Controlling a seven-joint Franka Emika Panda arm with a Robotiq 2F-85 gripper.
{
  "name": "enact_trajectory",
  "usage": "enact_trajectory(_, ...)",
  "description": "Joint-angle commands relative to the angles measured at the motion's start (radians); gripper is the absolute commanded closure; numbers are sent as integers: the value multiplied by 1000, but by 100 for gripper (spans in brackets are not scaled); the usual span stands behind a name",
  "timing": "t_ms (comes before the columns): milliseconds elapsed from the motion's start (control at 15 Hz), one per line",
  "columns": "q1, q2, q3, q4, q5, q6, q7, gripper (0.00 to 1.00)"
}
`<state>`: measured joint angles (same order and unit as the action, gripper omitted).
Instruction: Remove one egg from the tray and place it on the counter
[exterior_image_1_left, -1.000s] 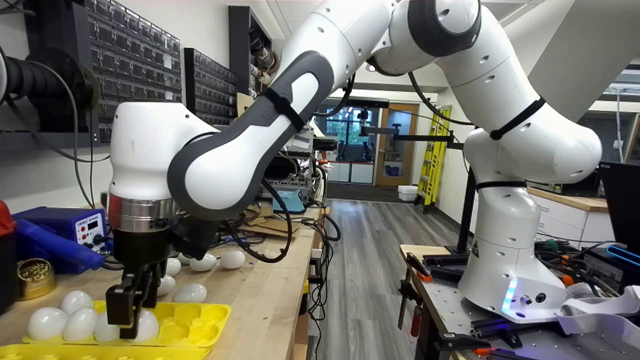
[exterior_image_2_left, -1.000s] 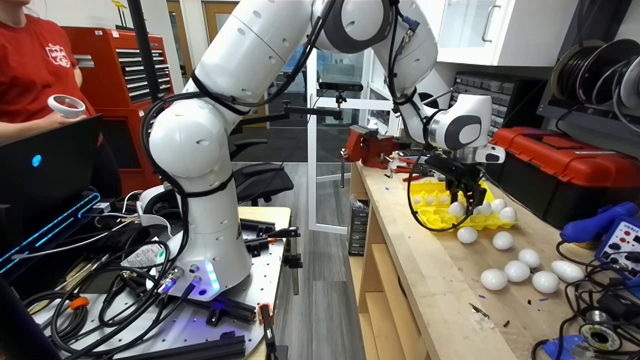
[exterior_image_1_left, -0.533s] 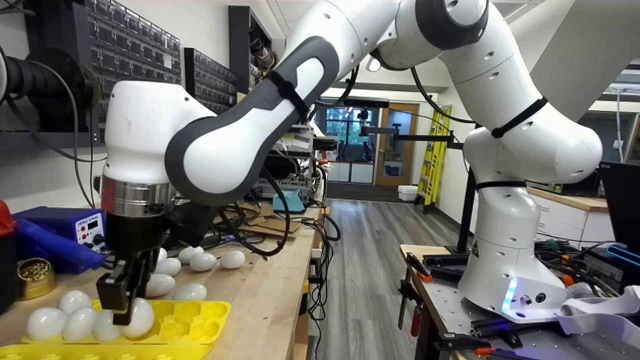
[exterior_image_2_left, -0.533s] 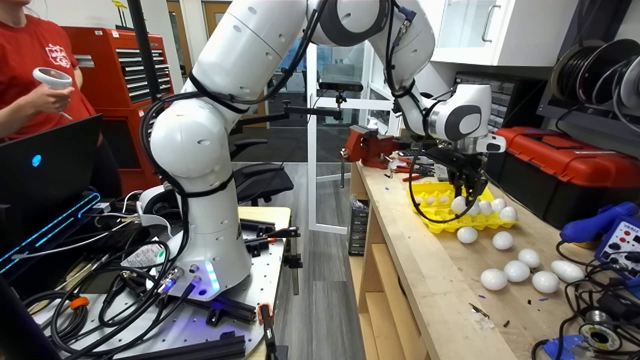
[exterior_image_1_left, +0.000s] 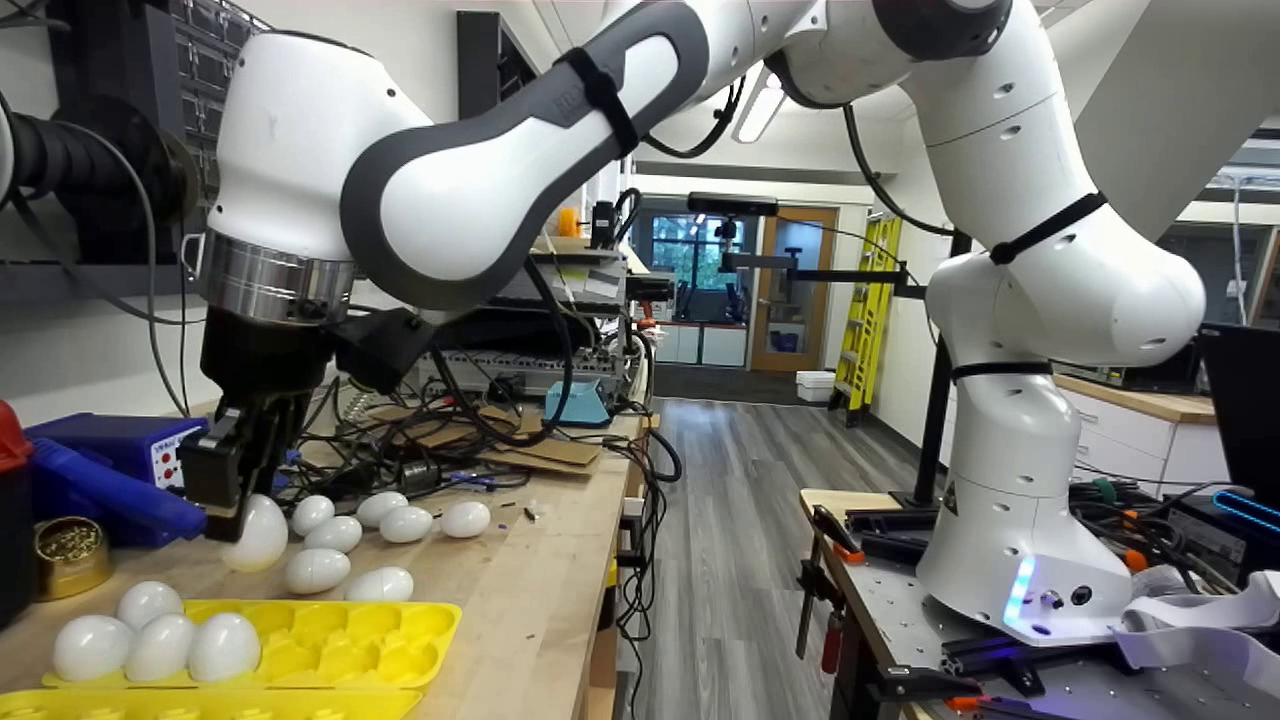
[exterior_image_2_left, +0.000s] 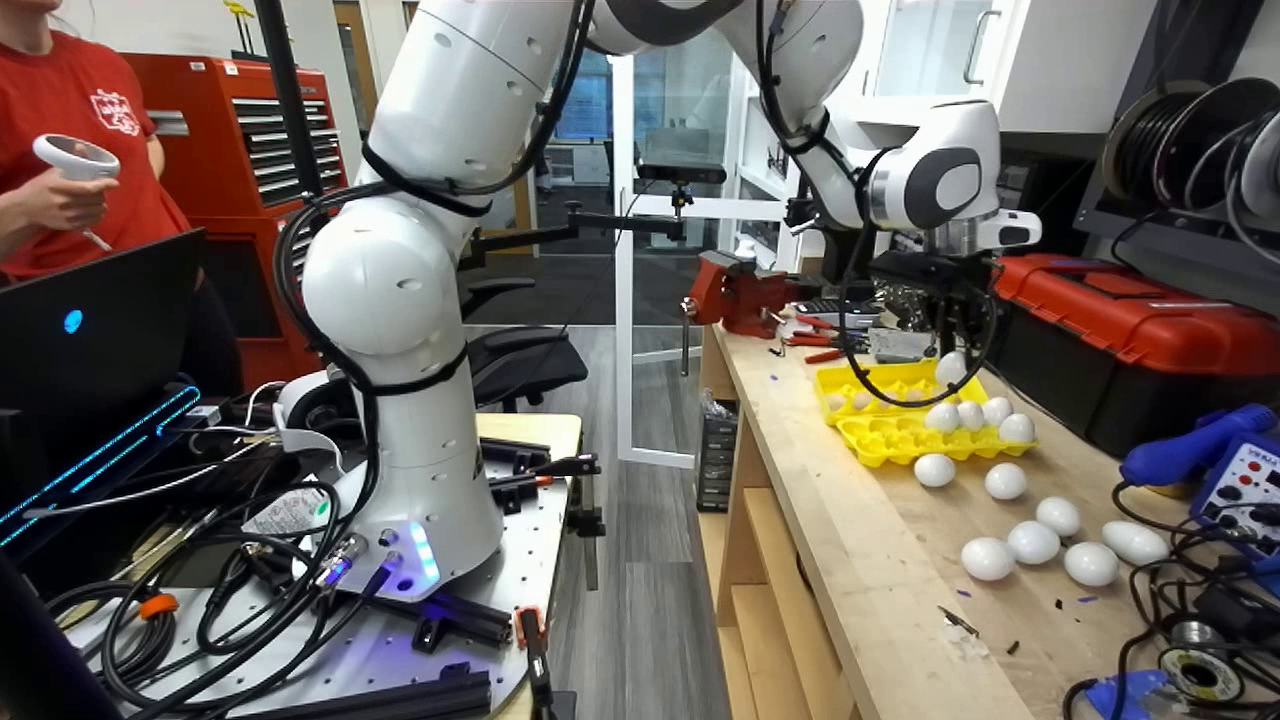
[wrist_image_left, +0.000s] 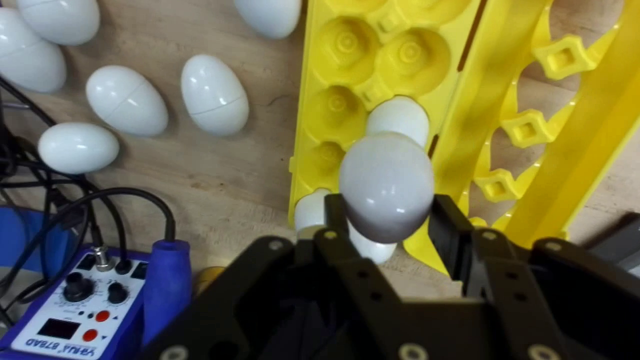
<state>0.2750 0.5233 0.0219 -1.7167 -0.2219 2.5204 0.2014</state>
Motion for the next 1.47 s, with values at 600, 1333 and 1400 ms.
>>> enact_trajectory(600, 4, 37, -162, -6, -177, -168, 120, 80)
enact_trajectory(1333, -9, 97, -139, -55, -147, -217, 134, 80)
enact_trajectory(1400, -10, 101, -140, -54, -146, -219, 134, 80)
